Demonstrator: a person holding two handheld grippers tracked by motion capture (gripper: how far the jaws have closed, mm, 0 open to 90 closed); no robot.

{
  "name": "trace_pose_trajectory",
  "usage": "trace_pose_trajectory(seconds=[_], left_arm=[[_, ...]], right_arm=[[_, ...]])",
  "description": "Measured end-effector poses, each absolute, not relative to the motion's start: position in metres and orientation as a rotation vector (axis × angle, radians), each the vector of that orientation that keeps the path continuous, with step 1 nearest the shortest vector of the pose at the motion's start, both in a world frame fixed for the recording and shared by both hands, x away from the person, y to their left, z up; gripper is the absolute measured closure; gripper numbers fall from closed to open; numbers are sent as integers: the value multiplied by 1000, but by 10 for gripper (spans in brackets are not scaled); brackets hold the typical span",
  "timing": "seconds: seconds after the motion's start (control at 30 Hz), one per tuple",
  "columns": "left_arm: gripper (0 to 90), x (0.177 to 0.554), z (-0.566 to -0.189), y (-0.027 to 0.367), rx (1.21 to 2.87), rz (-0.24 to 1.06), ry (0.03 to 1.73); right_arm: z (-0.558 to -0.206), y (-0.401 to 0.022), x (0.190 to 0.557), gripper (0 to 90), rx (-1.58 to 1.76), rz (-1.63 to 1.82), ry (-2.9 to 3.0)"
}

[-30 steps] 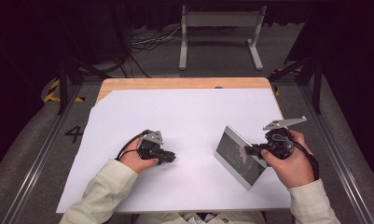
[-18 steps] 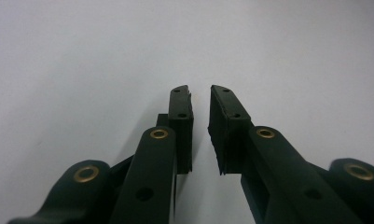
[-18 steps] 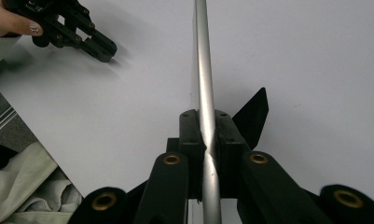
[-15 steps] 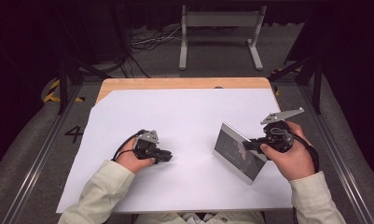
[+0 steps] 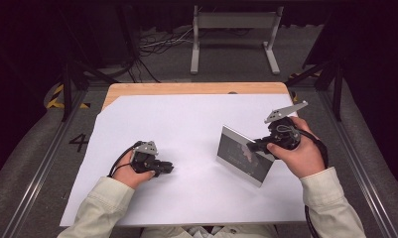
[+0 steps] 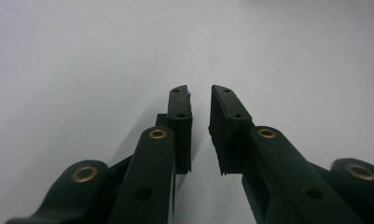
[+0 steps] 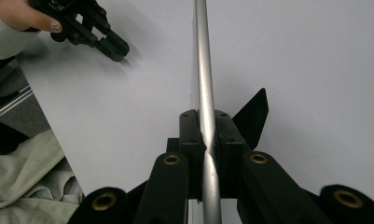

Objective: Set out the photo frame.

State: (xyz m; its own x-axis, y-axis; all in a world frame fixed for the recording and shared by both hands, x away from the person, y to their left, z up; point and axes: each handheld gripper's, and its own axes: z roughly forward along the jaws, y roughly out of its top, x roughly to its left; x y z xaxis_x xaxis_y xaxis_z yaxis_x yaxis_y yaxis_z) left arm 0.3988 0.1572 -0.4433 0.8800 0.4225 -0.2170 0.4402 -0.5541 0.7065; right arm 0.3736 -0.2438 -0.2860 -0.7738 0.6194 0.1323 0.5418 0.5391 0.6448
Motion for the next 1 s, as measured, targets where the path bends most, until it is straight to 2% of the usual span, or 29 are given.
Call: trace_pose_trajectory(seconds=[1.0], left_arm=[[796, 395, -445, 167, 2226, -22, 648]], right_arm=[[-283, -198, 408, 845, 580, 1054, 2873]])
